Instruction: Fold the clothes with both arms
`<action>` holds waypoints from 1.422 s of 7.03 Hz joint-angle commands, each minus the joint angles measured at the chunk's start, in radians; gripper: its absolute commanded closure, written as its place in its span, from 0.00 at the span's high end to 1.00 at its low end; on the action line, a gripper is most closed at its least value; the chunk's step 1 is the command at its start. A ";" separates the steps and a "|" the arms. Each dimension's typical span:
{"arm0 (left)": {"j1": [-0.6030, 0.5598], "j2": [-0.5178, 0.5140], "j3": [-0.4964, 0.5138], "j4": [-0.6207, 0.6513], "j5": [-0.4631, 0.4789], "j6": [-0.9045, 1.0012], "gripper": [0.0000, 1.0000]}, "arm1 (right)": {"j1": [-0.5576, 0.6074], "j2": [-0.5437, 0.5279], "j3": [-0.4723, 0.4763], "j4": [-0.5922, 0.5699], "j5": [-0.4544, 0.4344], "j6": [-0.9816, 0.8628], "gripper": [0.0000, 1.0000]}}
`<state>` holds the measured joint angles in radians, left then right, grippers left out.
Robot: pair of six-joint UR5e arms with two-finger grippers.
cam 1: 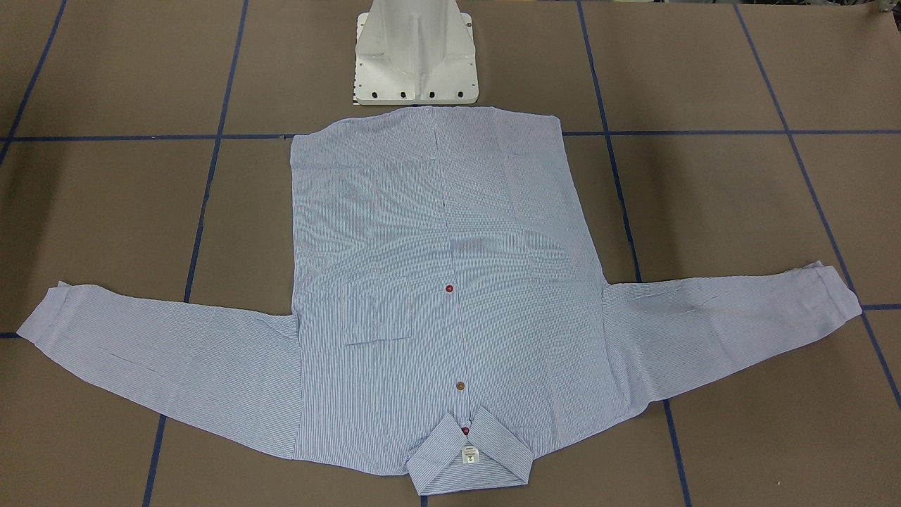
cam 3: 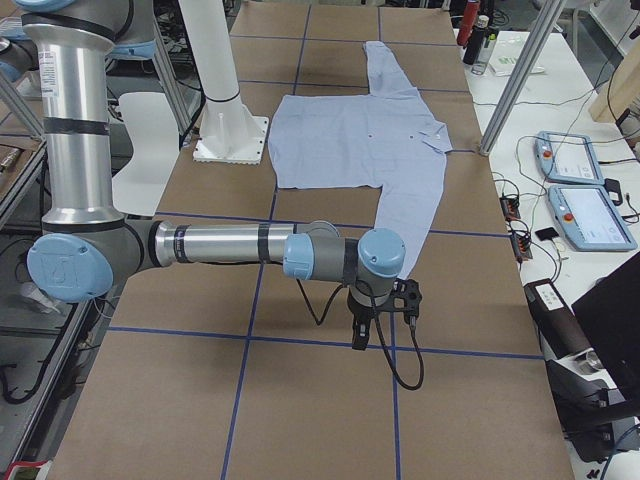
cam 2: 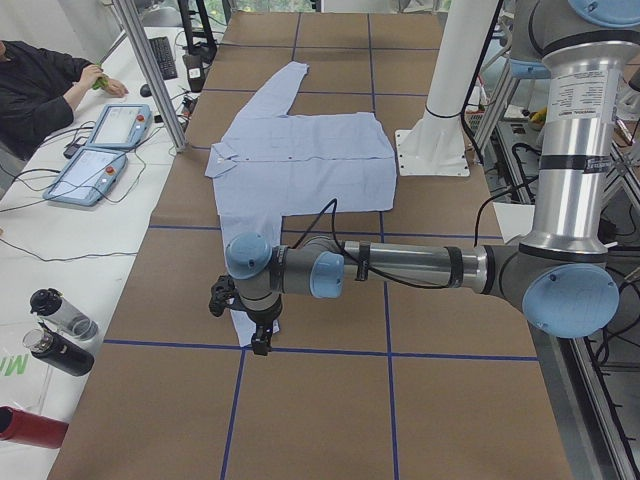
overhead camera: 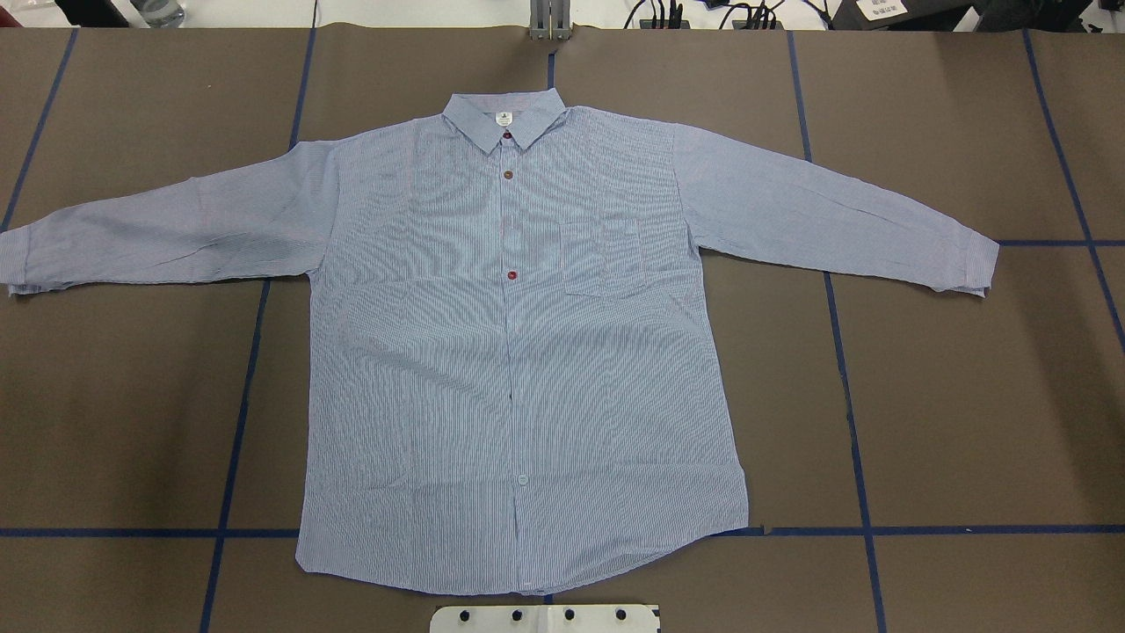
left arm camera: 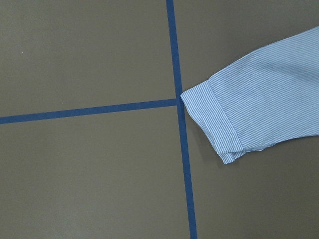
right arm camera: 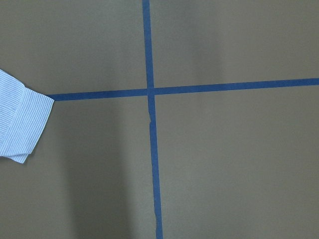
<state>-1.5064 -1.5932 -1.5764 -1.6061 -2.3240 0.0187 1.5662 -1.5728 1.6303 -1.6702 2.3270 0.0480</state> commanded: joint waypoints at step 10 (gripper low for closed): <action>0.005 -0.128 0.010 -0.147 -0.005 0.000 0.99 | -0.133 0.037 -0.229 0.626 0.044 0.111 1.00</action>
<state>-1.5038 -1.6811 -1.5725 -1.7310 -2.3256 0.0199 1.4544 -1.5446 1.4699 -1.1817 2.3441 0.0860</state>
